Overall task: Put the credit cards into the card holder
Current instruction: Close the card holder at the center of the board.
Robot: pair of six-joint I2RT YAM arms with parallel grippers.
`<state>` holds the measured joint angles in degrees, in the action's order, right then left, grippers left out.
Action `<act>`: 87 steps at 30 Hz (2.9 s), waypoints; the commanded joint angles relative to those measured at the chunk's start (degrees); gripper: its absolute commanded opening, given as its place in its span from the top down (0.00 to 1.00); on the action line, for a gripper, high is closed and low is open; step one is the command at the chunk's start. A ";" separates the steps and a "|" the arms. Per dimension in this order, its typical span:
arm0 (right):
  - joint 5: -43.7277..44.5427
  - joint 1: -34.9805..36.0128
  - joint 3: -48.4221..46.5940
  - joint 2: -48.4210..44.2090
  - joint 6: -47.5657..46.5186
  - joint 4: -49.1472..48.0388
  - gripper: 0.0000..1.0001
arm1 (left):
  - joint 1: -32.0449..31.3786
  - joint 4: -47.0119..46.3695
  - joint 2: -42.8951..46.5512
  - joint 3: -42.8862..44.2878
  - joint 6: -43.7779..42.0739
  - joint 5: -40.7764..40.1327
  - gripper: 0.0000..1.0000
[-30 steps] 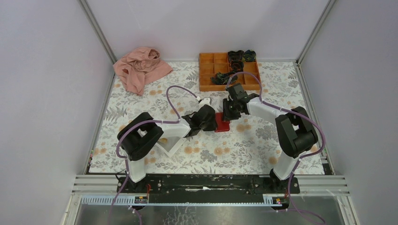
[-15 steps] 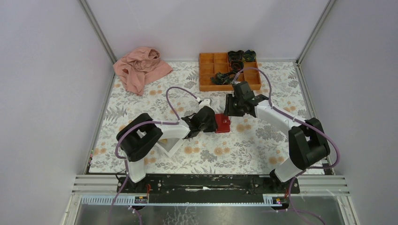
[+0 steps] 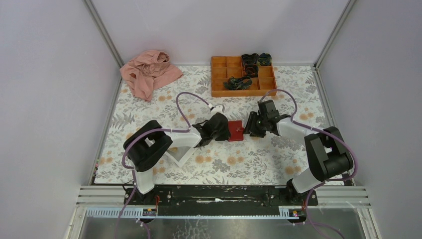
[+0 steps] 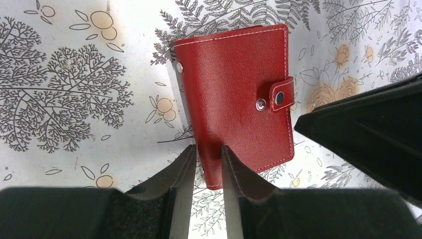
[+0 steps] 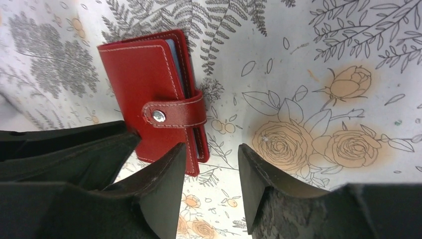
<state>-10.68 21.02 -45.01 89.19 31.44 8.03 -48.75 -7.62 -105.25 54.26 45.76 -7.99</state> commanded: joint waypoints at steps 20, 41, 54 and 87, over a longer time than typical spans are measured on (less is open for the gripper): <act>-15.07 -7.43 6.73 4.83 13.36 -23.94 0.48 | 0.13 8.30 -4.06 4.13 -1.85 -1.04 0.69; -20.66 -8.03 8.19 10.11 13.31 -27.63 0.49 | 1.59 7.63 -5.29 4.80 -2.43 0.16 0.69; -21.88 -8.07 7.74 11.58 10.15 -25.75 0.52 | 1.84 7.25 -6.00 5.20 -2.12 0.59 0.69; -15.83 -7.90 0.47 14.94 1.37 -12.34 0.54 | 1.97 7.33 -7.86 6.03 -2.34 1.28 0.69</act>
<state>-33.32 12.51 -44.34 101.56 36.80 -12.12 -47.13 -2.87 -109.01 60.42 44.99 -6.15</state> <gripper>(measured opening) 0.458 0.315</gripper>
